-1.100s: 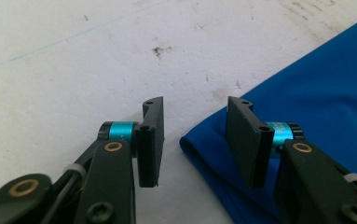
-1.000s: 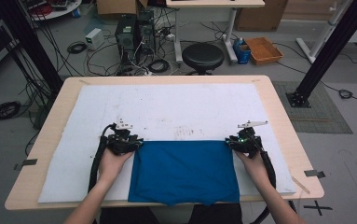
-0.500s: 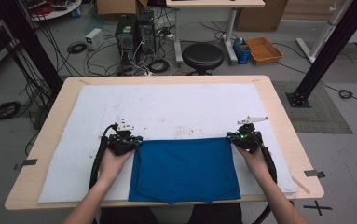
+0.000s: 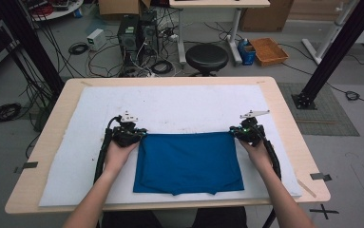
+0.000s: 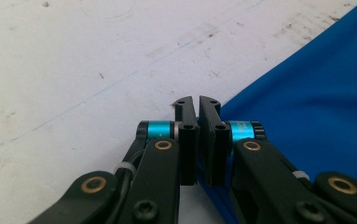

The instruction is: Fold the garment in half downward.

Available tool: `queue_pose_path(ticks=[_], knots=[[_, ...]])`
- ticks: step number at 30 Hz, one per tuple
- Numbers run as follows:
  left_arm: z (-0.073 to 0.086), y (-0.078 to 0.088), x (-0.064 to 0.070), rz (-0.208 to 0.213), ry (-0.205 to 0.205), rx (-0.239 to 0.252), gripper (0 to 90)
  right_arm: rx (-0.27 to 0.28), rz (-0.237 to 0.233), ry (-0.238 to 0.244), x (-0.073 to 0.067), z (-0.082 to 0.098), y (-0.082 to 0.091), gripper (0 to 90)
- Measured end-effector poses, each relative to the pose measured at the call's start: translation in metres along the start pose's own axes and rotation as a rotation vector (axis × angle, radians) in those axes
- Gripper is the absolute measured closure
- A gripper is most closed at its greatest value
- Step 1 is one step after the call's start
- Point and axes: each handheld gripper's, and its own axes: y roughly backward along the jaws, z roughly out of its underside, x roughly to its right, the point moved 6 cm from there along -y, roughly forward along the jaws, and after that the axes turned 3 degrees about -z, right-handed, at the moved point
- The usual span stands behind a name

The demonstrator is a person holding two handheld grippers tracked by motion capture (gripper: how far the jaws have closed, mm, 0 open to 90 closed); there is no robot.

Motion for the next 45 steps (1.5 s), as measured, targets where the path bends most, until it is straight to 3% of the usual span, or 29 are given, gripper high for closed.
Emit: queue_pose_path(ticks=[8,12,14,17,23,26,29,34,39,45], knots=[[-0.001,0.001,-0.001,-0.017,-0.005,0.012,83.6,0.010,0.007,0.021,0.001,-0.001,-0.001,87.0],[-0.002,0.005,-0.004,-0.049,-0.007,0.022,71.4,0.020,0.006,0.014,0.000,-0.002,0.002,82.6],[-0.004,0.008,-0.005,-0.049,-0.001,0.039,63.7,0.041,0.012,0.012,0.001,-0.003,0.005,77.2],[-0.007,0.016,-0.005,-0.044,-0.003,0.067,56.8,0.060,0.001,0.006,0.000,-0.004,0.011,76.0],[-0.010,0.043,0.000,-0.027,-0.047,0.116,42.8,0.100,-0.011,0.013,-0.004,-0.001,0.026,52.3],[-0.007,0.055,0.004,-0.010,-0.044,0.135,35.9,0.126,-0.045,0.013,-0.007,0.002,0.036,47.6],[-0.004,0.065,0.007,0.012,-0.028,0.162,32.9,0.158,-0.050,0.008,-0.008,0.004,0.044,43.1],[0.000,0.083,0.014,0.044,-0.042,0.190,30.8,0.211,-0.069,0.008,-0.010,0.006,0.058,39.8],[0.004,0.097,0.018,0.047,-0.059,0.225,29.8,0.247,-0.073,0.023,-0.012,0.009,0.069,38.2],[0.006,0.100,0.016,0.044,-0.056,0.237,29.8,0.267,-0.062,0.029,-0.008,0.008,0.073,36.6]])
